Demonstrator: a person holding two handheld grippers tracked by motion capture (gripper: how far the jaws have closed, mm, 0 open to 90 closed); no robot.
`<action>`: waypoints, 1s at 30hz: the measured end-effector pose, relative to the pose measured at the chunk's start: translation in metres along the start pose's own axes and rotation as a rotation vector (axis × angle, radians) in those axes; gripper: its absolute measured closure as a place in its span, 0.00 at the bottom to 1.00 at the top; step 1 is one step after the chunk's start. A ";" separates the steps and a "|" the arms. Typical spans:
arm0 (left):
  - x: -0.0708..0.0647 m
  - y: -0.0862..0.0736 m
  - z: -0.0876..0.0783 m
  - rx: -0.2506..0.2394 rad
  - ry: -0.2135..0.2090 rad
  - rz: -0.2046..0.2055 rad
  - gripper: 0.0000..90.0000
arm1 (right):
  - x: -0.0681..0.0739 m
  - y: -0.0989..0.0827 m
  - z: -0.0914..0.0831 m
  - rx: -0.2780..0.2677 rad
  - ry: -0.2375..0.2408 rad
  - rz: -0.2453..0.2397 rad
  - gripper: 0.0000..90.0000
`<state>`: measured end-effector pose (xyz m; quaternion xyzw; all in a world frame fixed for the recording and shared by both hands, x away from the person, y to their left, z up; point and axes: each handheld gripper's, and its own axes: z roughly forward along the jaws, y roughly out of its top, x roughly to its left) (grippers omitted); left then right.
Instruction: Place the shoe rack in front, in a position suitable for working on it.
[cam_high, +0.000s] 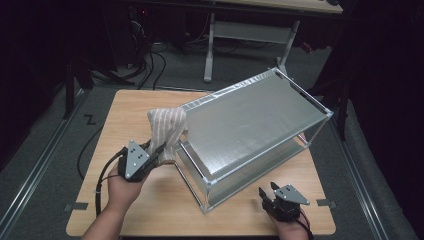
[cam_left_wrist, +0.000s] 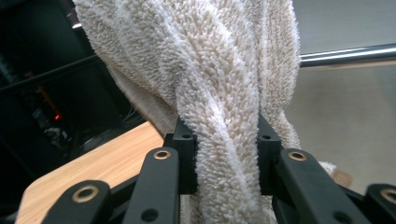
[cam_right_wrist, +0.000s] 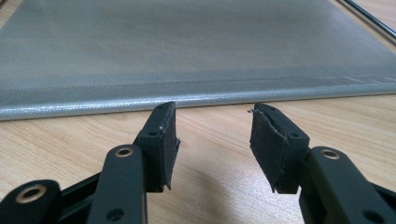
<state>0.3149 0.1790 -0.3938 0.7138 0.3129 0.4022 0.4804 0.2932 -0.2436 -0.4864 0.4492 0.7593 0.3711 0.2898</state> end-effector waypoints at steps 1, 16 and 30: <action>-0.005 0.001 -0.003 -0.007 -0.015 0.005 0.78 | 0.000 0.000 0.000 -0.001 0.000 -0.001 0.56; -0.064 0.012 -0.034 -0.083 -0.155 0.065 0.77 | 0.003 0.001 0.000 -0.003 0.011 -0.010 0.56; -0.047 -0.002 -0.061 -0.109 -0.080 0.008 0.76 | 0.012 0.009 -0.010 -0.066 0.012 -0.027 0.56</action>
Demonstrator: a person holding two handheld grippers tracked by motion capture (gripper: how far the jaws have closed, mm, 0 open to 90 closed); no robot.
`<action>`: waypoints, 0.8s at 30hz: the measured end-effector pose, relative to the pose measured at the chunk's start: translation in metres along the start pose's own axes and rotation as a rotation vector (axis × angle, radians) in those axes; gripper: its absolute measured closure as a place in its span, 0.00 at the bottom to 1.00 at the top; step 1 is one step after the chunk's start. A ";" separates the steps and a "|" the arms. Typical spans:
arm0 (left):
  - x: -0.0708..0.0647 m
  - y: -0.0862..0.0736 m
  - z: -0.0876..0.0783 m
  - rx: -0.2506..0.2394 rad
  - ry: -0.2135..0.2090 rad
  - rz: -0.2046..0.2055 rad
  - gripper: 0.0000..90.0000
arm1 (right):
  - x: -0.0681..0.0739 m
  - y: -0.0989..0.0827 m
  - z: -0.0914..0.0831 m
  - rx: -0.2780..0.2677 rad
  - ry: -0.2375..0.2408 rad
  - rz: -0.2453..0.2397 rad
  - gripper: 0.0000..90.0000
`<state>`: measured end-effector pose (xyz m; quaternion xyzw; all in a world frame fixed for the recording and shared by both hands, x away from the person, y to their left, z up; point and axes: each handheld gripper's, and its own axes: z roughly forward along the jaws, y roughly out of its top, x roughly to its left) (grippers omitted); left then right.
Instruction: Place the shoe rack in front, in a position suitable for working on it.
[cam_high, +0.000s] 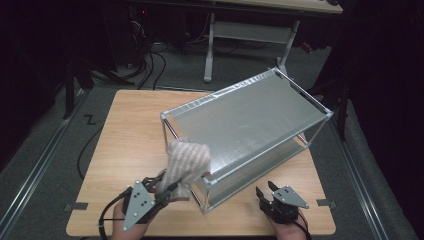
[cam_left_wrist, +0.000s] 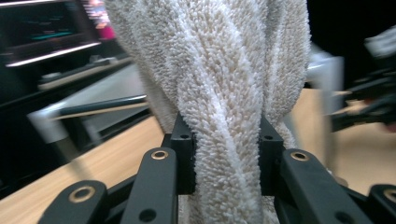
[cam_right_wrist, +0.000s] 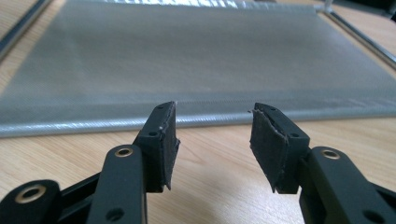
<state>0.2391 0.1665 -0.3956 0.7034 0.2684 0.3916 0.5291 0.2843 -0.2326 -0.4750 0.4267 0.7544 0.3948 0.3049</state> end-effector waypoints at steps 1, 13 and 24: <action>0.007 -0.005 -0.002 0.010 0.021 -0.012 0.76 | 0.002 0.001 -0.002 -0.004 0.005 0.001 0.56; 0.068 -0.095 0.002 0.335 0.147 -0.169 0.75 | 0.036 0.021 -0.025 -0.147 0.061 -0.032 0.55; 0.079 -0.125 0.014 0.512 0.167 -0.214 0.75 | 0.072 0.033 -0.038 -0.216 0.154 -0.073 0.53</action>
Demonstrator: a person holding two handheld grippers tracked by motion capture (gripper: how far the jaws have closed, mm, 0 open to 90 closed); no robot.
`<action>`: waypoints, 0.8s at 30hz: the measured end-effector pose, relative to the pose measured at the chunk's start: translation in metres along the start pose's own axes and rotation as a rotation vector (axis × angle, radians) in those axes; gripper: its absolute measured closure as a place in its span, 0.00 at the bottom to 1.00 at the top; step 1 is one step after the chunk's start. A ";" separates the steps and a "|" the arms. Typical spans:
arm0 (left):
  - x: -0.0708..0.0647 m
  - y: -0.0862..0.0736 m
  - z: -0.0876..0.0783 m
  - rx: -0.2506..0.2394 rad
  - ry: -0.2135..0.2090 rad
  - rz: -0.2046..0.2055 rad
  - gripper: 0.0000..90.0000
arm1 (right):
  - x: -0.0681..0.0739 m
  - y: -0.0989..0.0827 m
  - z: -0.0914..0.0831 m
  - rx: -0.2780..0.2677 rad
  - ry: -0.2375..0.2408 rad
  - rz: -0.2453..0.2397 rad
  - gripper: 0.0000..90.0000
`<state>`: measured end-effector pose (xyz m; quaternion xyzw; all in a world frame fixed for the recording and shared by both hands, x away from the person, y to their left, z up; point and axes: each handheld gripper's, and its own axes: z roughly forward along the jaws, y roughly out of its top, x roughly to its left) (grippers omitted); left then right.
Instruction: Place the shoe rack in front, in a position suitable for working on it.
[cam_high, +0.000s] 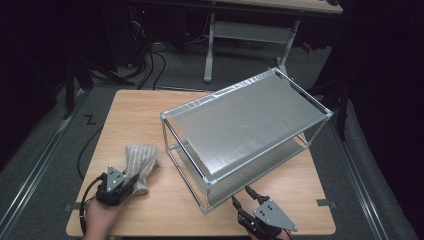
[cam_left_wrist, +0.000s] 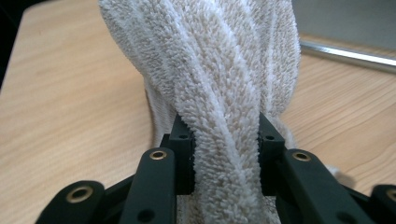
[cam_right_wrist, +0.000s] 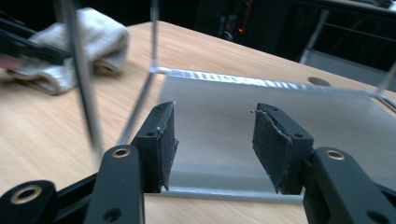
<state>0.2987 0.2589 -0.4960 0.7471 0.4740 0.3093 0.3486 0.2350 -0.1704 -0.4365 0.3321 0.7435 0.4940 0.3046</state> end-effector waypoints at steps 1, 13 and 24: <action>0.001 -0.001 0.002 0.007 -0.002 -0.002 0.74 | 0.004 0.001 0.001 -0.004 0.010 -0.005 0.53; -0.003 -0.003 -0.007 -0.049 -0.027 -0.004 0.75 | 0.037 0.008 0.012 -0.020 0.121 -0.046 0.51; -0.025 0.003 -0.024 -0.134 -0.021 0.037 0.74 | 0.050 0.012 0.030 -0.019 0.181 -0.076 0.68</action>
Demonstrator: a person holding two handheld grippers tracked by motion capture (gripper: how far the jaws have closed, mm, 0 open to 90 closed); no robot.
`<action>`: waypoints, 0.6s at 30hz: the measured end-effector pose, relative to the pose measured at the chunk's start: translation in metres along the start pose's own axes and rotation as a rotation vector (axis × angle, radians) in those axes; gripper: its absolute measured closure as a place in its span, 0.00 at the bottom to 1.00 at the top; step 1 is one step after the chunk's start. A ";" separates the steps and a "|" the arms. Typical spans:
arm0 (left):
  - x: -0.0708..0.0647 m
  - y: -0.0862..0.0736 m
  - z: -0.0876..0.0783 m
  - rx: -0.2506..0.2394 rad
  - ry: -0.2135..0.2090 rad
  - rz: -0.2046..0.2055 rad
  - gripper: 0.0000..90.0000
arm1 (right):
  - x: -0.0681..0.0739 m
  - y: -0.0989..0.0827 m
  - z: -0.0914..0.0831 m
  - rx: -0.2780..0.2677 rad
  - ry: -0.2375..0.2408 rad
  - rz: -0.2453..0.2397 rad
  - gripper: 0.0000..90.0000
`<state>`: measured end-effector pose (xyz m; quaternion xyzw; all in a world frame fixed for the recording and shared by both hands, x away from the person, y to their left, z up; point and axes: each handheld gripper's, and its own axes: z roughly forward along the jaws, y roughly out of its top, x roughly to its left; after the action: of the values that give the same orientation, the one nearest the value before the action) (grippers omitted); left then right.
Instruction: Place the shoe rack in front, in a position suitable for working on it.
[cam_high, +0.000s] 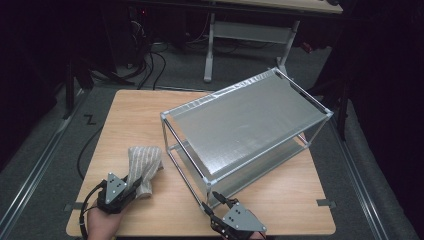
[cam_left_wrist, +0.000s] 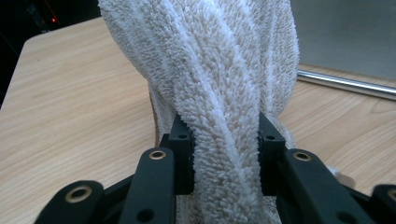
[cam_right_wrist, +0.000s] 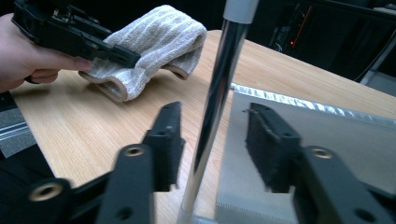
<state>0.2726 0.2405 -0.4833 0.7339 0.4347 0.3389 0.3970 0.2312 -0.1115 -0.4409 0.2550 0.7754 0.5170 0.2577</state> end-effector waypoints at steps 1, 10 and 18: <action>-0.002 0.001 0.000 -0.001 0.000 0.006 0.74 | 0.000 0.001 0.002 -0.005 0.003 0.003 0.70; -0.016 0.009 0.004 -0.024 0.003 0.056 0.74 | 0.000 0.003 0.008 -0.023 0.002 0.013 0.87; -0.025 0.024 0.021 -0.065 -0.008 0.089 0.74 | -0.003 -0.007 -0.017 -0.024 -0.005 0.006 0.87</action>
<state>0.2894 0.2048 -0.4754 0.7408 0.3885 0.3671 0.4068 0.2210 -0.1272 -0.4409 0.2553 0.7679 0.5263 0.2612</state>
